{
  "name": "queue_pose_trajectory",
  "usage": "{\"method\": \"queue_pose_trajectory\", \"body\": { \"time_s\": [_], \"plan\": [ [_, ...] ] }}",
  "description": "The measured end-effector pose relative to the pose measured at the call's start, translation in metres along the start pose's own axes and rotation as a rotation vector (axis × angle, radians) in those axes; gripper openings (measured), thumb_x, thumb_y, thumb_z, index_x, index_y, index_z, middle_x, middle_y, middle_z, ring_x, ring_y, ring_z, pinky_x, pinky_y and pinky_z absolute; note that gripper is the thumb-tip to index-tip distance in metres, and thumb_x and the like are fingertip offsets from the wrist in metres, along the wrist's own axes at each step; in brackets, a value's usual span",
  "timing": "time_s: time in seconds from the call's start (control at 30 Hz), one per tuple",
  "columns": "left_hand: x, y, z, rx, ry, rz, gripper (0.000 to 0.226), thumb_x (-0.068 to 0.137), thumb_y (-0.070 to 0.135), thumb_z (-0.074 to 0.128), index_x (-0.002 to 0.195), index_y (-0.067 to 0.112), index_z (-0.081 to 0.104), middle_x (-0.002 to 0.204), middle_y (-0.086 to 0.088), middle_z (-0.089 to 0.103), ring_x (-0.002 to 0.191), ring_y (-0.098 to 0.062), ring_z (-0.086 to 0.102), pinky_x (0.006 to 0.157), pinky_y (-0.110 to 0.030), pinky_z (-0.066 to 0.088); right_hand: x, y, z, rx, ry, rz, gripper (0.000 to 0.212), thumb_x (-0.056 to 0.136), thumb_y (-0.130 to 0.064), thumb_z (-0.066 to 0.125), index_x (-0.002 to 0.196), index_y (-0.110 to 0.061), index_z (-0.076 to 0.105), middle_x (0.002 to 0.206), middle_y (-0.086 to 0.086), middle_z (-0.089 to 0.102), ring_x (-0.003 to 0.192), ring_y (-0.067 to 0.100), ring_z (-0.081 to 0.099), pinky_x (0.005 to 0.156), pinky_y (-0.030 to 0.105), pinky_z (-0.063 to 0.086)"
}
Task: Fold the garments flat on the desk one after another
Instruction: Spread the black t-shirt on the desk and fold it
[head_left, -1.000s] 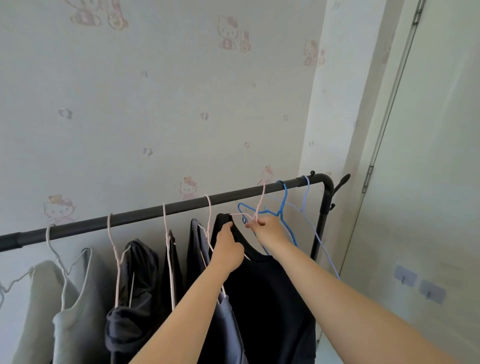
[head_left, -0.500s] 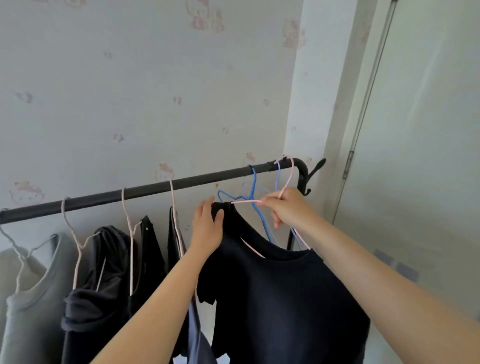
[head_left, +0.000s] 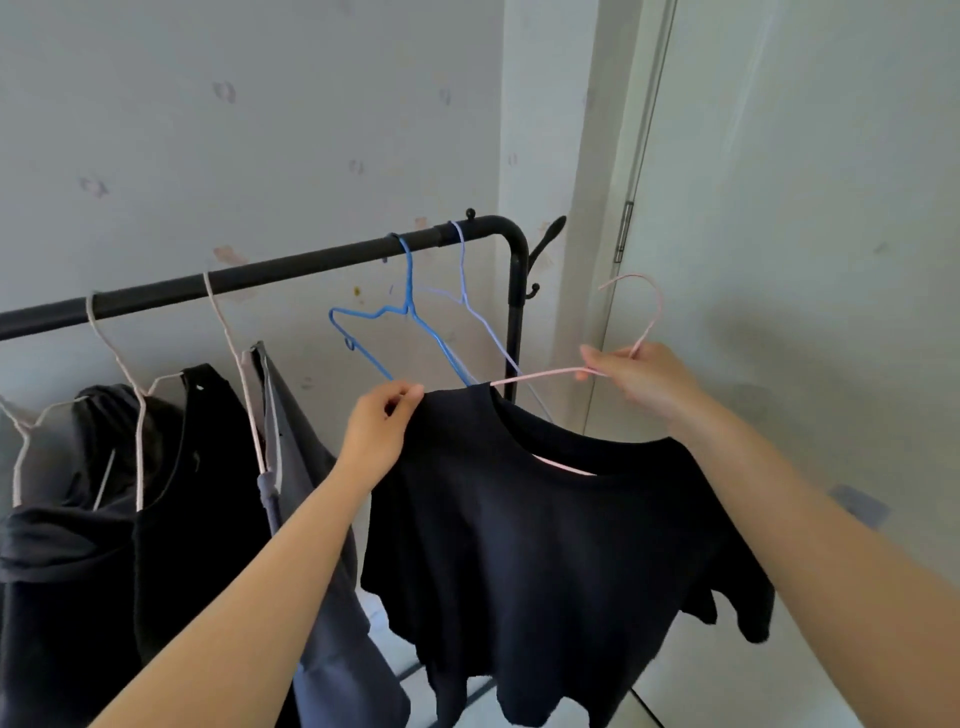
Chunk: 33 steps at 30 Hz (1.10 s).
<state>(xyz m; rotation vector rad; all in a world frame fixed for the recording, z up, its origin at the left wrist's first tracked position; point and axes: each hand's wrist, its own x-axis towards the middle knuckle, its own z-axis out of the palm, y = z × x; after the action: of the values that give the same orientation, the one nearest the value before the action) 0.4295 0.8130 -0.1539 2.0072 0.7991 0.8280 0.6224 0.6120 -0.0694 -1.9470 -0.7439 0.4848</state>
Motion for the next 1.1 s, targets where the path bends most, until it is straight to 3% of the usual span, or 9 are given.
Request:
{"method": "queue_pose_trajectory", "body": {
  "time_s": [0.2,0.3,0.43,0.53,0.63,0.73,0.83,0.97,1.1],
  "plan": [
    [-0.007,0.018,0.0,0.139,-0.019,0.068,0.014,0.094,0.03,0.059,0.091,0.021,0.069,0.09,0.011,0.062,0.084,-0.004,0.054,0.069,-0.01,0.034,0.003,0.044,-0.018,0.042,-0.054,0.01,0.024,0.084,-0.046,0.067,0.082,-0.024,0.076,0.082,-0.02,0.058,0.087,0.004,0.047,0.094,0.029,0.034],
    [-0.009,0.022,-0.015,0.109,0.12,0.071,0.014,0.094,0.029,0.058,0.086,0.022,0.066,0.085,0.012,0.063,0.082,-0.007,0.055,0.068,-0.012,0.035,0.005,0.073,-0.031,0.093,-0.102,0.08,0.033,0.079,-0.051,0.067,0.085,-0.019,0.076,0.051,-0.013,0.041,0.06,0.011,0.037,0.085,0.029,0.034],
    [-0.008,0.021,-0.024,0.091,0.199,0.012,0.021,0.097,0.031,0.054,0.093,0.015,0.068,0.091,0.002,0.066,0.086,-0.015,0.057,0.076,-0.028,0.042,0.006,0.097,-0.03,0.264,-0.188,0.107,0.072,0.044,-0.069,0.081,0.087,-0.011,0.074,0.051,-0.005,0.03,0.056,0.015,0.031,0.076,0.028,0.035],
    [-0.012,0.011,-0.033,0.038,0.29,-0.093,0.026,0.098,0.034,0.05,0.09,0.015,0.066,0.08,-0.002,0.064,0.076,-0.019,0.057,0.072,-0.033,0.043,0.012,0.089,-0.019,0.425,-0.169,0.078,0.07,0.031,-0.069,0.086,0.077,-0.017,0.075,0.051,-0.006,0.028,0.054,0.012,0.032,0.066,0.026,0.032],
    [-0.017,0.007,-0.039,0.058,0.259,-0.112,0.031,0.099,0.034,0.049,0.087,0.011,0.065,0.075,-0.008,0.061,0.07,-0.022,0.054,0.069,-0.034,0.041,0.013,0.065,-0.002,0.441,-0.113,-0.013,0.051,0.058,-0.066,0.078,0.081,-0.02,0.076,0.05,-0.009,0.027,0.056,0.011,0.031,0.065,0.025,0.03],
    [-0.023,0.012,-0.042,0.048,0.224,-0.088,0.031,0.099,0.033,0.049,0.091,0.009,0.068,0.086,-0.009,0.067,0.082,-0.023,0.061,0.076,-0.035,0.045,0.015,0.033,0.019,0.346,-0.129,-0.146,0.025,0.097,-0.034,0.054,0.096,-0.018,0.073,0.051,-0.011,0.03,0.059,0.011,0.033,0.067,0.021,0.033],
    [-0.031,0.012,-0.046,0.057,0.18,-0.073,0.029,0.098,0.036,0.05,0.087,0.014,0.067,0.084,-0.005,0.068,0.081,-0.019,0.061,0.076,-0.034,0.046,0.018,0.001,0.043,0.239,-0.209,-0.255,0.024,0.101,-0.019,0.047,0.103,-0.02,0.071,0.053,-0.012,0.038,0.054,0.006,0.041,0.063,0.019,0.04],
    [-0.044,0.005,-0.052,0.14,0.115,-0.074,0.026,0.097,0.037,0.051,0.083,0.021,0.065,0.068,0.007,0.061,0.061,-0.006,0.054,0.062,-0.028,0.039,0.02,-0.039,0.083,0.111,-0.323,-0.329,0.025,0.102,-0.019,0.042,0.11,-0.024,0.065,0.059,-0.006,0.044,0.056,0.009,0.041,0.058,0.022,0.037],
    [-0.055,-0.003,-0.061,0.184,0.104,-0.103,0.025,0.097,0.036,0.051,0.087,0.02,0.066,0.067,0.008,0.062,0.058,-0.004,0.053,0.06,-0.025,0.039,0.027,-0.075,0.129,-0.018,-0.329,-0.355,0.031,0.103,-0.023,0.04,0.1,-0.004,0.064,0.061,-0.001,0.04,0.057,0.013,0.037,0.063,0.026,0.034]
  ]
}}
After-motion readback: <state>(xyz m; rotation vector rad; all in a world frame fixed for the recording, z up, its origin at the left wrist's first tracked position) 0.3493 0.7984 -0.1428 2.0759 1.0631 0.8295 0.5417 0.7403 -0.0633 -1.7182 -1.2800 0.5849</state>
